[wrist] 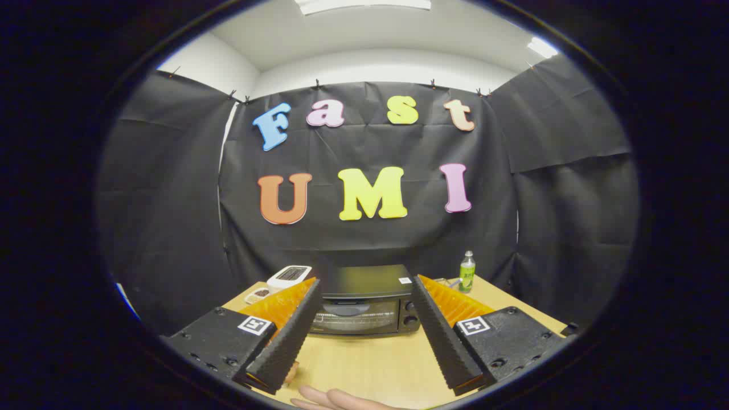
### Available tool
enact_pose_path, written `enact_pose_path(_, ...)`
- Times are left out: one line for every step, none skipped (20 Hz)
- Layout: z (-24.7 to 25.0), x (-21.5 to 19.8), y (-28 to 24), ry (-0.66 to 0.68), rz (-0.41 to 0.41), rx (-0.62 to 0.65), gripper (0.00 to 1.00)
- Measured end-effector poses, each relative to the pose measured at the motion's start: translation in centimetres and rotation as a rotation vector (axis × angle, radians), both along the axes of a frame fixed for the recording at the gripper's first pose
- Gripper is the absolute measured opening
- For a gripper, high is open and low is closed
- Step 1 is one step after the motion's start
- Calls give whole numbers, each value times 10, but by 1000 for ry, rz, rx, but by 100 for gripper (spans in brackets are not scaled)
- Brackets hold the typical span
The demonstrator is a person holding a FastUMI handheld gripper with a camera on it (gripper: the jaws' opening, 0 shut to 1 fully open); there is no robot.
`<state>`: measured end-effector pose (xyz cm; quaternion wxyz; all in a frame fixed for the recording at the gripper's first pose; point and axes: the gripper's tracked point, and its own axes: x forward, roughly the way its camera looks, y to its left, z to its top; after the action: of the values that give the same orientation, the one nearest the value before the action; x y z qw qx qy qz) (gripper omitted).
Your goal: Open the toaster oven, put the food inside, and close the toaster oven door.
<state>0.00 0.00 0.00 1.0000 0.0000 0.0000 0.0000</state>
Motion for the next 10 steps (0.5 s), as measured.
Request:
enact_pose_path(1,0,-2,-3,-13,-7,100)
enact_pose_path(-1,1,-2,-1,-24,-21,100)
enact_pose_path(-3,2,-1,3,-26,-31,100)
enact_pose_path(-7,3,4,9,-23,-38,100)
enact_pose_path(-9,4,6,17,-19,-41,100)
enact_pose_path(-11,5,8,20,-15,-42,100)
enact_pose_path(-11,6,8,21,-16,-46,100)
enact_pose_path(-11,7,7,22,-23,-50,100)
enact_pose_path(-11,8,6,21,-27,-52,100)
enact_pose_path(-12,9,7,18,-25,-53,100)
